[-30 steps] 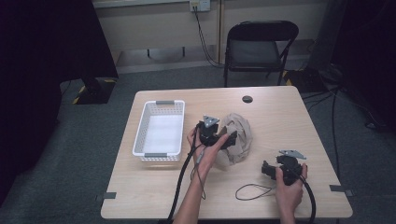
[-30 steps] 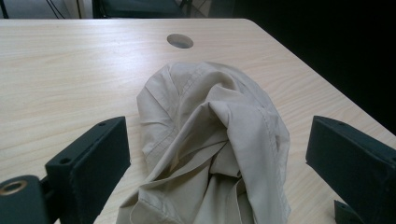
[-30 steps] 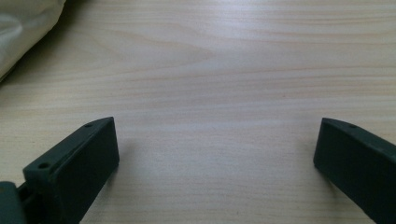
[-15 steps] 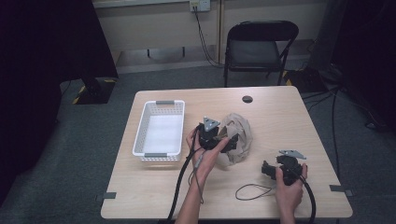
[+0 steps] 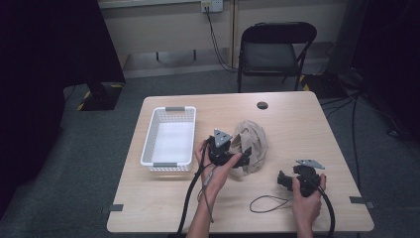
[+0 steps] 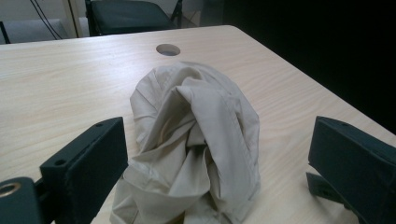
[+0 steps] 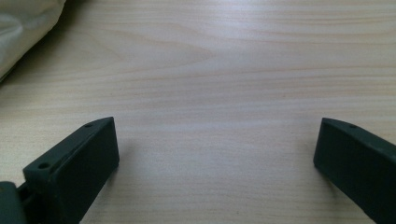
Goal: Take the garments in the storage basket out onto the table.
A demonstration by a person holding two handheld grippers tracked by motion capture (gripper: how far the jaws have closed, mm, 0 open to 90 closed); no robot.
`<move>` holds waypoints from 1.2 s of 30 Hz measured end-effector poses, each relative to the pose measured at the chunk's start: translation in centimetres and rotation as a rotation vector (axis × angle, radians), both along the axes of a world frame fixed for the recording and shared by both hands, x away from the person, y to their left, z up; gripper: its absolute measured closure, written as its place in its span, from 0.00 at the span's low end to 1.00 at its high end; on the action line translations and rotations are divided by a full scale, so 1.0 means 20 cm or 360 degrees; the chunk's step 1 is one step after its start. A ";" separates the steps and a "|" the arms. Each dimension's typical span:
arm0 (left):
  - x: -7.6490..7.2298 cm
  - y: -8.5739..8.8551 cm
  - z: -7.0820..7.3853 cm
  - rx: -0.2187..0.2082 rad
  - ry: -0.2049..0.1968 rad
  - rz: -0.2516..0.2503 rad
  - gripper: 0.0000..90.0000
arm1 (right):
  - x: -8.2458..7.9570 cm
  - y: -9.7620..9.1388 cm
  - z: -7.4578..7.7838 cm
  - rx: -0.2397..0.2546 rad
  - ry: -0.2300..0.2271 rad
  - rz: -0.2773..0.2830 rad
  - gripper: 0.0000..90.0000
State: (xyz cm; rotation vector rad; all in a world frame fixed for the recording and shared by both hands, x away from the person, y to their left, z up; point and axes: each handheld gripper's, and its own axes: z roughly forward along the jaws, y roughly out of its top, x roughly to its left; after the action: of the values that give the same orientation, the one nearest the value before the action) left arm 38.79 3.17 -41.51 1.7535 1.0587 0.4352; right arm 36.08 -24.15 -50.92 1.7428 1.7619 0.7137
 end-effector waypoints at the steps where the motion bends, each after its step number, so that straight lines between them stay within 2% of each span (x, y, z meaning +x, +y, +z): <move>1: -0.01 0.00 0.00 0.0002 -0.0007 0.0006 0.05 | 0.00 0.00 0.00 0.0000 0.0000 0.0000 0.00; 4: -0.04 0.02 0.00 -0.0006 -0.0030 0.0010 0.04 | 0.00 0.00 0.00 -0.0001 0.0000 0.0000 0.00; 6: -0.06 0.02 0.00 0.0025 -0.0044 0.0037 0.05 | 0.00 0.00 0.00 0.0000 0.0000 0.0000 0.00; 8: -0.08 0.03 0.01 -0.0001 -0.0061 0.0038 0.04 | 0.00 0.00 0.00 -0.0001 0.0000 0.0000 0.00; 26: -0.21 0.11 -0.01 0.0003 -0.0114 0.0038 0.03 | 0.00 0.00 0.00 0.0000 0.0000 0.0000 0.00; 29: -0.24 0.12 -0.02 -0.0003 -0.0115 0.0040 0.03 | 0.00 0.00 0.00 -0.0001 0.0000 0.0000 0.00; 32: -0.26 0.14 -0.03 0.0040 -0.0104 0.0021 0.03 | 0.00 0.00 0.00 0.0000 0.0000 0.0000 0.00; 36: -0.29 0.16 -0.03 0.0022 -0.0112 0.0036 0.03 | 0.00 0.00 0.00 0.0000 0.0000 0.0000 0.00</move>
State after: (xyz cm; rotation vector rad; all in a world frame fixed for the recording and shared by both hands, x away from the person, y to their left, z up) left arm 33.01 6.27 -42.18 1.7271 1.0289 0.5157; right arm 36.07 -24.14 -50.92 1.7429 1.7617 0.7137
